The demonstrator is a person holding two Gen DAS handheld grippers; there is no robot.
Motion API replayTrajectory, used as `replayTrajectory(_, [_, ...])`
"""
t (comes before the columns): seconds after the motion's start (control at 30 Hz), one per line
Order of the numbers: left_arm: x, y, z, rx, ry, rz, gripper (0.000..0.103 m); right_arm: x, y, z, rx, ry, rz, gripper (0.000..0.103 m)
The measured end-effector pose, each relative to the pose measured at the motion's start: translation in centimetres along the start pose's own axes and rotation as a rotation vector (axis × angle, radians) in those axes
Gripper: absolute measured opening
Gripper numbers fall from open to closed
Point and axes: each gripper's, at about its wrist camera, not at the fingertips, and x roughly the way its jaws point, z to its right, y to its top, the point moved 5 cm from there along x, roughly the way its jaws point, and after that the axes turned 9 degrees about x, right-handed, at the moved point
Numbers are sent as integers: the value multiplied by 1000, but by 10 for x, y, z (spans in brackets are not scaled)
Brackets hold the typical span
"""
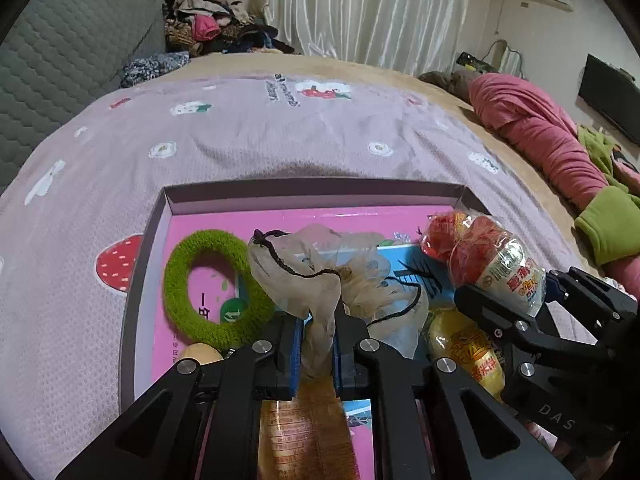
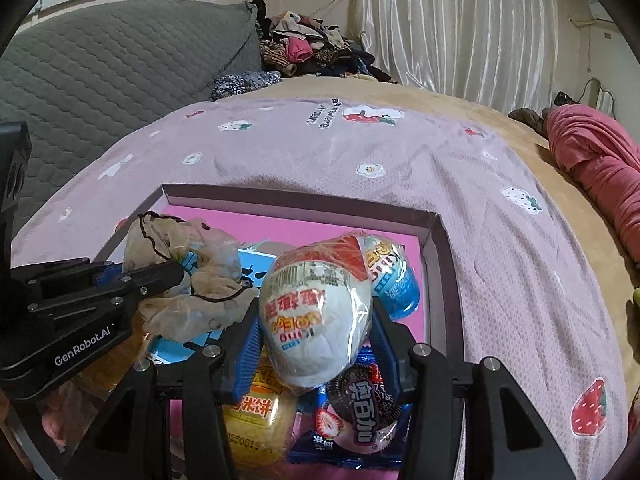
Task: Organize objects
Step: 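Lower the scrunchie with left gripper while right gripper lowers the egg into the tray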
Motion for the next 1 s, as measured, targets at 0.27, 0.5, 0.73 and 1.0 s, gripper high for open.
replayTrajectory(0.27, [5, -3, 3, 18, 8, -19, 14, 6, -2, 0, -9, -13, -13, 50])
replayTrajectory(0.5, [7, -4, 4, 29, 20, -30, 18, 6, -2, -1, -8, -17, -16, 50])
replayTrajectory(0.73, [8, -6, 6, 40, 31, -36, 23, 7, -2, 0, -7, -22, -22, 50])
replayTrajectory(1.0, [6, -8, 9, 50, 38, -50, 51, 5, -3, 1, -10, -29, -17, 57])
